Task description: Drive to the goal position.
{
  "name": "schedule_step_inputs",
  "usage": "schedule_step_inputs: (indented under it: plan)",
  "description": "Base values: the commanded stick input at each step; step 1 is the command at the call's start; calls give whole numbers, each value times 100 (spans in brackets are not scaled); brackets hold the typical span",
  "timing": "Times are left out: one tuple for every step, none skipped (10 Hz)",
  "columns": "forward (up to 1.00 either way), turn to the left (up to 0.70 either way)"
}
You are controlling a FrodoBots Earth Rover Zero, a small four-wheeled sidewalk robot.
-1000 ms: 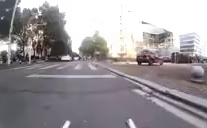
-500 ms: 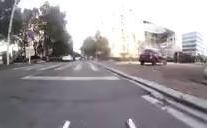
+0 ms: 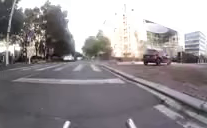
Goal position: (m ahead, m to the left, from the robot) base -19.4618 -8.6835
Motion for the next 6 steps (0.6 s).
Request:
schedule_step_inputs:
  plan:
    - [70,-14]
    - [70,-14]
    - [70,-14]
    - [69,-14]
    - [68,-14]
    - [61,-15]
